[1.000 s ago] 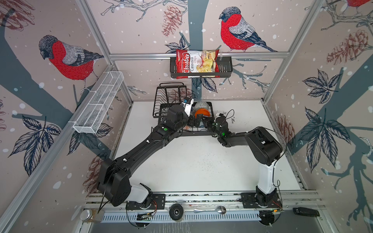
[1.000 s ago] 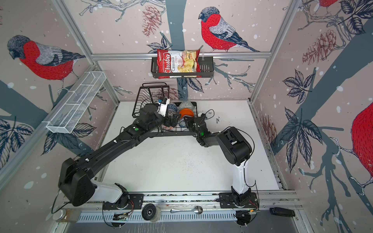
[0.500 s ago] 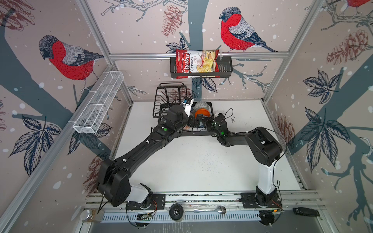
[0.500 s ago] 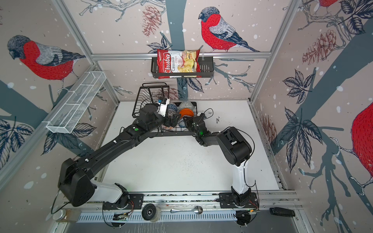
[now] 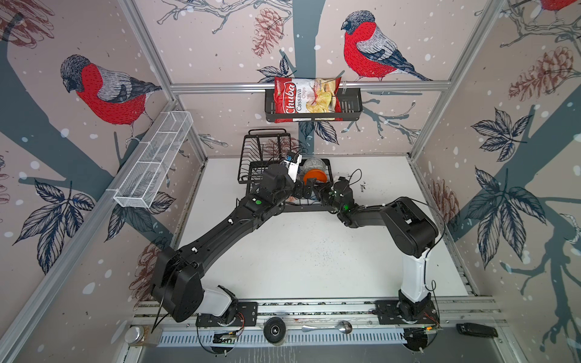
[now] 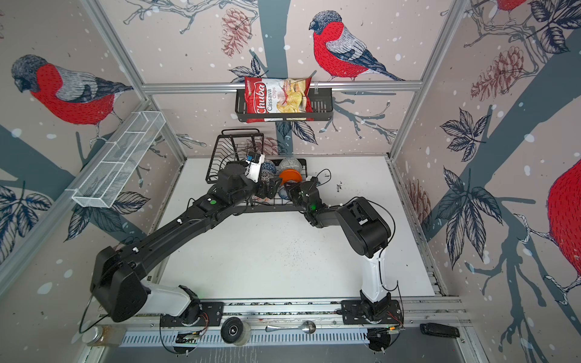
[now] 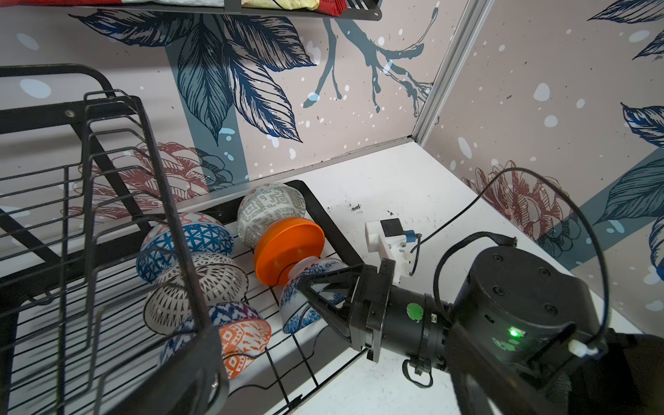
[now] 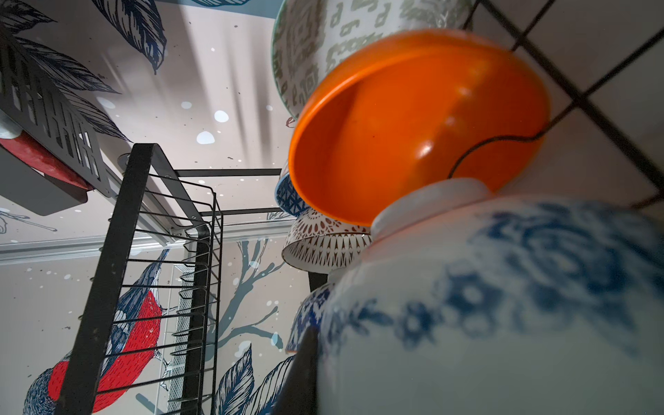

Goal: Load bowls into a dish rack
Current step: Place the bowl in the dish rack.

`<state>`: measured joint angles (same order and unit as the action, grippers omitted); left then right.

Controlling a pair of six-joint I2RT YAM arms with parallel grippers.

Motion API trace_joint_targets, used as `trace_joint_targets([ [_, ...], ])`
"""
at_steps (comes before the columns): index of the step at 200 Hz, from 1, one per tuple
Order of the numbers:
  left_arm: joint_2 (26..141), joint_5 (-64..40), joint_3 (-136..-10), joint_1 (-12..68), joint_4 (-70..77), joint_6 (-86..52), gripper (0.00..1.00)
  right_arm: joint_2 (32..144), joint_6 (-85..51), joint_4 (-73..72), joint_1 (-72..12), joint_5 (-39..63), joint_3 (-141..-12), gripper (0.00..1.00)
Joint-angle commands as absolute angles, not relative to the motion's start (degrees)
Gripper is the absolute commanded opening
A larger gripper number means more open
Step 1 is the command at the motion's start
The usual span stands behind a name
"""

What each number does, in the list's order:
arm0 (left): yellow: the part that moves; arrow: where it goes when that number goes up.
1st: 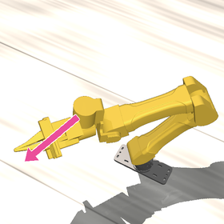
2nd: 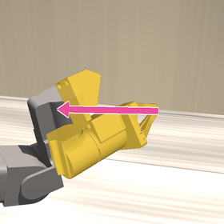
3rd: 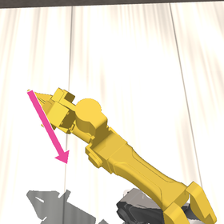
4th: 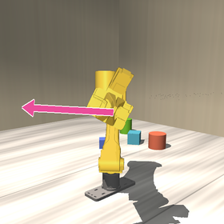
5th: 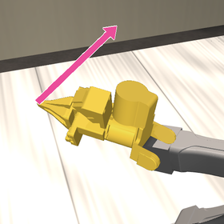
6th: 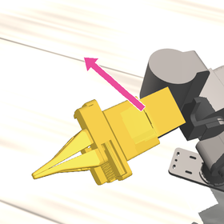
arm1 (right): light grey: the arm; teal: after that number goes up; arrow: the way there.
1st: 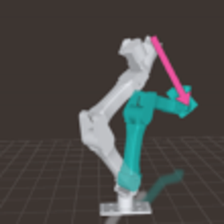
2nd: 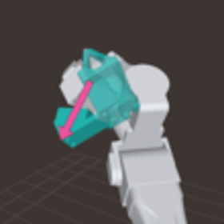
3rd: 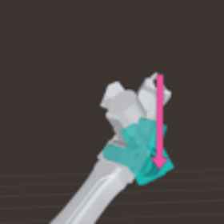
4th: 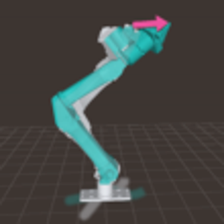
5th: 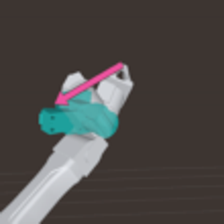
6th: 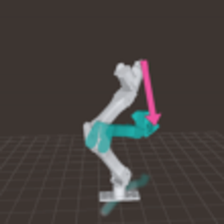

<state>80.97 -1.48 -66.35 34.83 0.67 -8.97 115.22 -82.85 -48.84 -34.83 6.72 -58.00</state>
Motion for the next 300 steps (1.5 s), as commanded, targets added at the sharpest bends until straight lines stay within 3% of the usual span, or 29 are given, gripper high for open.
trace_joint_targets([
  [1,80.7,-1.3,-66.4,34.9,1.6,-8.3,0.98,115.2,-83.0,-43.3,-34.8,8.2,-58.0,0.16],
  [223,80.7,-0.8,-66.4,35.1,1.4,-8.1,0.98,112.1,-79.5,-41.5,-34.6,8.7,-59.6,0.37],
  [300,80.6,-0.5,-66.5,35.2,1.3,-7.9,0.98,110.7,-78.8,-40.3,-34.4,8.3,-59.9,0.38],
])
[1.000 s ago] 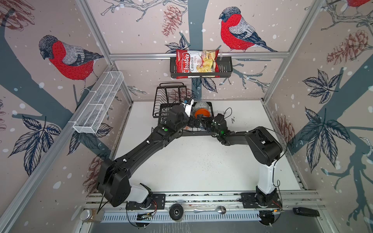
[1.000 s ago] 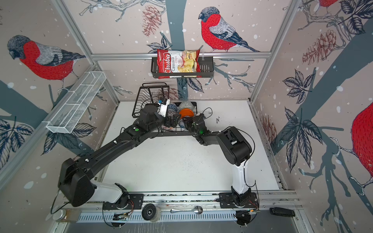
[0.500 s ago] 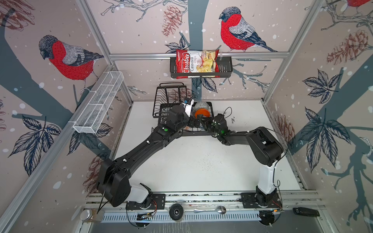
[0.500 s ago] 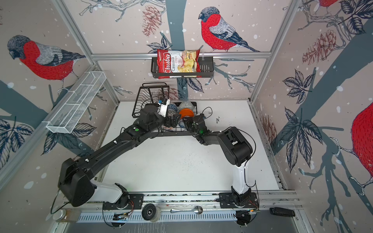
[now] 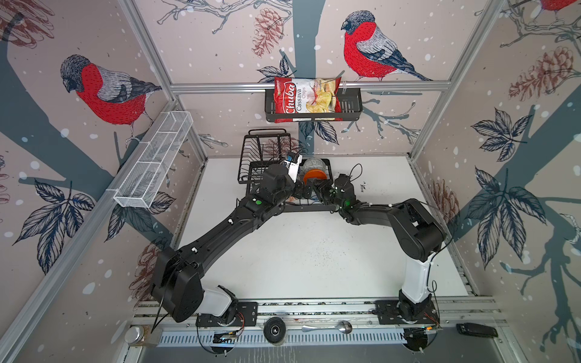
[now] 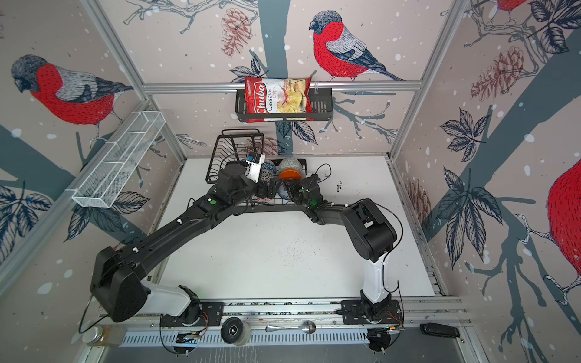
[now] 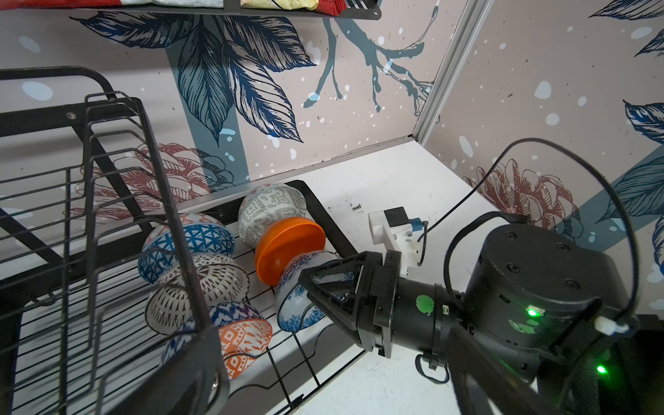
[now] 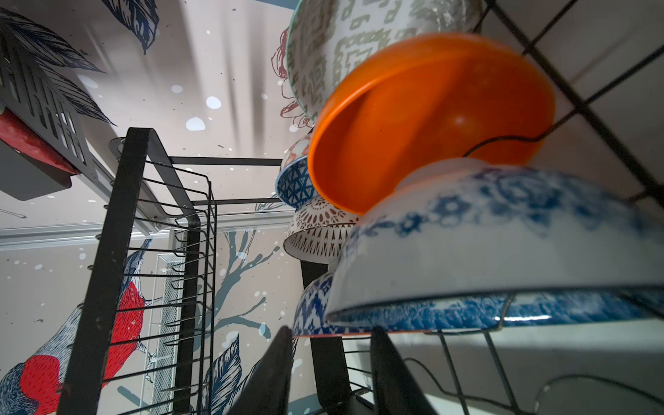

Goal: Load bowls into a dish rack
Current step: Place the bowl in the dish rack.

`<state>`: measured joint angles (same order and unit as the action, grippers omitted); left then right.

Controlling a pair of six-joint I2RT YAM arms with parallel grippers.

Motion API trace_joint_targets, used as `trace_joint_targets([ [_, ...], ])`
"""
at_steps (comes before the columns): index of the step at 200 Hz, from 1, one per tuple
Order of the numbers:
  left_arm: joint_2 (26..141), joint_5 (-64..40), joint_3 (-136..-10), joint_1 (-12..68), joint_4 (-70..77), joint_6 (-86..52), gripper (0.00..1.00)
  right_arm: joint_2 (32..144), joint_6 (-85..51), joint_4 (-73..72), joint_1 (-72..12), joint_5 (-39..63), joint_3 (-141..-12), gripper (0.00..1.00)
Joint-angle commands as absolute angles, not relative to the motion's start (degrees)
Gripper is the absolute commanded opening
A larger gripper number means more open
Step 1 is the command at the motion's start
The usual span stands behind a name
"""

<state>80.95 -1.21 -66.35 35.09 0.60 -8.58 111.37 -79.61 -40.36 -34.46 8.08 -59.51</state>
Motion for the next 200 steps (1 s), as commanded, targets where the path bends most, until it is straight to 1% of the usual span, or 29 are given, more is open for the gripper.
trace_joint_targets([
  [1,80.6,-0.5,-66.5,35.2,1.3,-7.9,0.98,110.7,-78.8,-40.3,-34.4,8.3,-59.9,0.38],
  [114,80.4,-0.3,-66.4,35.1,1.4,-7.9,0.98,108.2,-77.8,-39.4,-34.3,7.7,-59.0,0.39],
  [181,80.2,-0.1,-66.4,35.2,1.5,-7.8,0.98,104.7,-75.5,-36.8,-34.2,5.0,-58.2,0.43],
  [200,80.0,0.0,-66.2,35.1,1.6,-7.7,0.98,103.8,-74.7,-36.1,-34.2,4.6,-58.1,0.45],
])
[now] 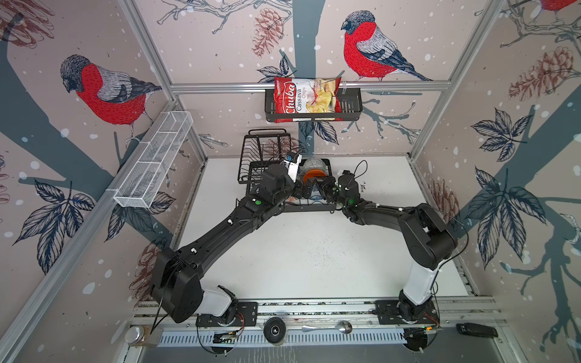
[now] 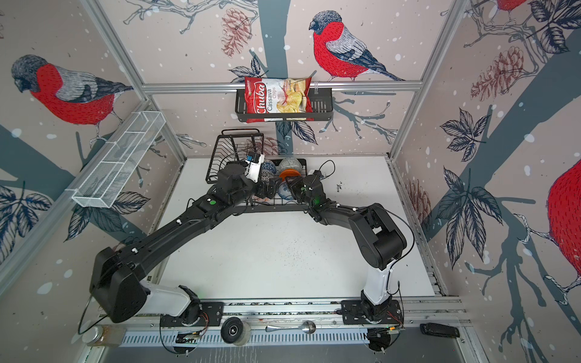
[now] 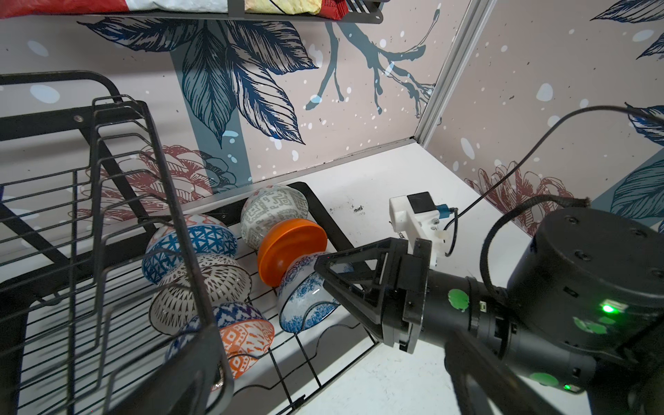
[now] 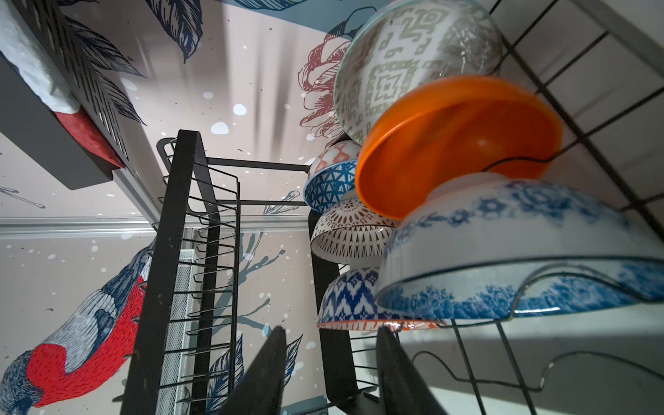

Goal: Load bowls into a dish rack
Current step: Place the bowl in the dish rack, then reset both arms

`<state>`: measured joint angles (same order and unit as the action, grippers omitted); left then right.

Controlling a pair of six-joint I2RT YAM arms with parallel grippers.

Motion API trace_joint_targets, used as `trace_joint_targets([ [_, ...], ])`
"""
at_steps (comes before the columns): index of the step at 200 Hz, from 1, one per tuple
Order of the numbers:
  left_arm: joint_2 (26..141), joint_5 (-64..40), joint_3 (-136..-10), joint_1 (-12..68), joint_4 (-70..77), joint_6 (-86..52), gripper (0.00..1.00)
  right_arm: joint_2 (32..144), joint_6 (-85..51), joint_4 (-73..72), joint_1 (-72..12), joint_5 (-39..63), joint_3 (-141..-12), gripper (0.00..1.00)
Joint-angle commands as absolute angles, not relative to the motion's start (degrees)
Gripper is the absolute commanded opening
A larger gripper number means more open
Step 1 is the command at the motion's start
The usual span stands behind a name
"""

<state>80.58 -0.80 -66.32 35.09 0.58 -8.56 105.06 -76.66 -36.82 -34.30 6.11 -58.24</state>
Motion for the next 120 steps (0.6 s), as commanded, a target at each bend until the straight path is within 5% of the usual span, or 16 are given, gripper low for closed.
trace_joint_targets([
  [1,80.0,0.0,-66.2,35.1,1.7,-7.7,0.98,103.7,-74.7,-36.0,-34.2,4.6,-58.1,0.45],
  [54,77.8,-1.7,-64.5,35.3,4.2,-7.4,0.98,100.0,-70.0,-31.6,-34.8,0.9,-58.4,0.56],
  [120,68.8,5.0,-58.9,35.2,11.2,-4.2,0.97,90.8,-60.7,-22.7,-35.2,-8.0,-58.9,0.94],
])
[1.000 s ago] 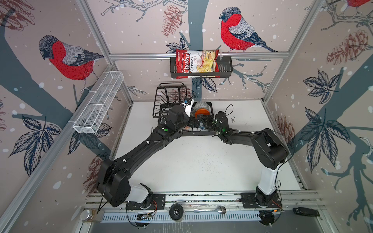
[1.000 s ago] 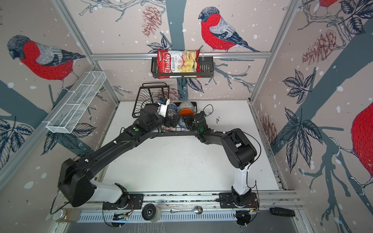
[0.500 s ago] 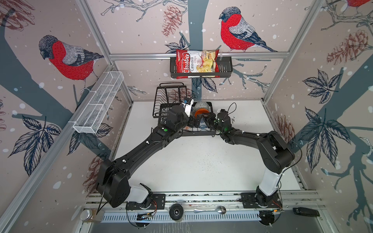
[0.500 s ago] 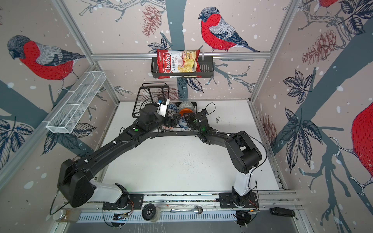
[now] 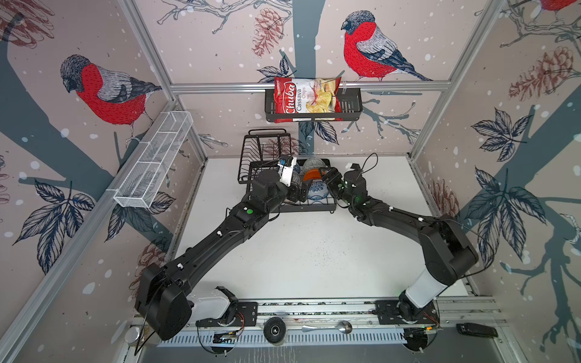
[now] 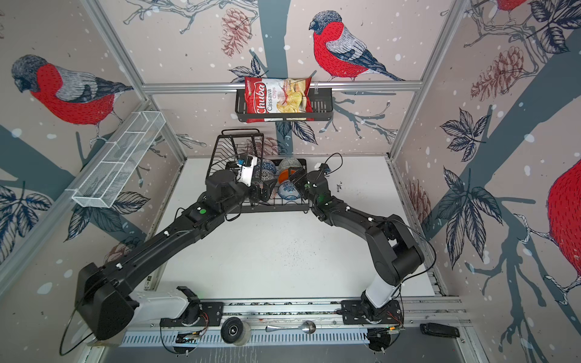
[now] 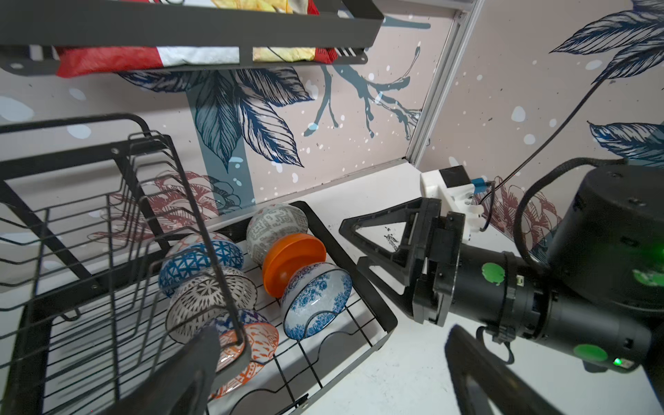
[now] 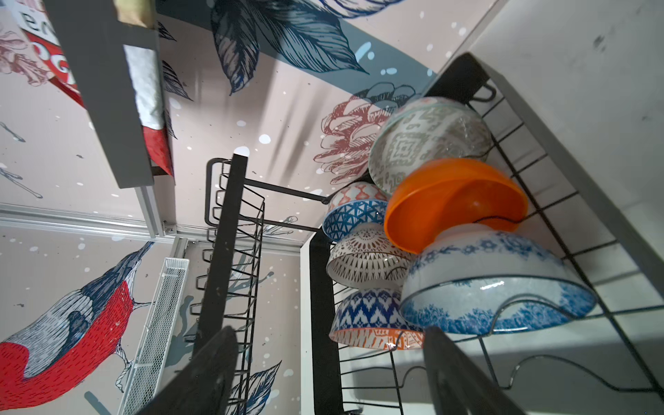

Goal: Load bowls into a dish rack
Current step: Reset both arms

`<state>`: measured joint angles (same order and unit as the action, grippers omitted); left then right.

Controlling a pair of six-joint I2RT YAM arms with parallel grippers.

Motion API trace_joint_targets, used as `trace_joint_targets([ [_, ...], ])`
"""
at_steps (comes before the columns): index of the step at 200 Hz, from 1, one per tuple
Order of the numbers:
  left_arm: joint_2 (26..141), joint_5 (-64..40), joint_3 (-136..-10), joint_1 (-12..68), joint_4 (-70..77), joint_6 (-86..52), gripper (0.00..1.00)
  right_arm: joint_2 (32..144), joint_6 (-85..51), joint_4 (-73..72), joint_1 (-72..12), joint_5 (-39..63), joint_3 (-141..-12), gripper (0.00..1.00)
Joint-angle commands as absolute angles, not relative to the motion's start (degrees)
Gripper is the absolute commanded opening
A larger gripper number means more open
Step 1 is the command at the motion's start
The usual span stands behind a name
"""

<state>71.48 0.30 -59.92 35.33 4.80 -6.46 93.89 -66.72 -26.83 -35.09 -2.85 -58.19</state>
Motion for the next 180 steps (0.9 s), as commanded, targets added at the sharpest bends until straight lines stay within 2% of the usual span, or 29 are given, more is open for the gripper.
trace_joint_targets([
  [1,68.6,5.2,-59.0,35.2,11.2,-4.1,0.97,90.6,-60.5,-22.4,-35.2,-8.2,-59.0,0.95],
  [11,67.4,7.6,-59.2,35.2,11.2,-3.7,0.98,88.8,-58.4,-20.3,-35.1,-9.8,-59.2,1.0],
  [51,61.5,15.6,-60.8,33.4,10.3,-3.9,0.98,78.5,-47.0,-12.1,-33.5,-19.5,-57.7,1.0],
  [68,58.9,23.1,-59.6,32.4,9.5,-5.6,0.97,73.3,-43.9,-11.0,-31.4,-23.5,-54.4,1.0],
  [126,46.4,43.0,-44.5,28.4,13.3,-13.4,0.98,53.8,-41.8,-10.1,-18.1,-33.1,-39.4,1.0],
  [180,46.7,55.2,-31.2,25.4,16.9,-16.4,0.98,47.1,-39.2,-10.9,-9.7,-36.5,-30.3,1.0],
])
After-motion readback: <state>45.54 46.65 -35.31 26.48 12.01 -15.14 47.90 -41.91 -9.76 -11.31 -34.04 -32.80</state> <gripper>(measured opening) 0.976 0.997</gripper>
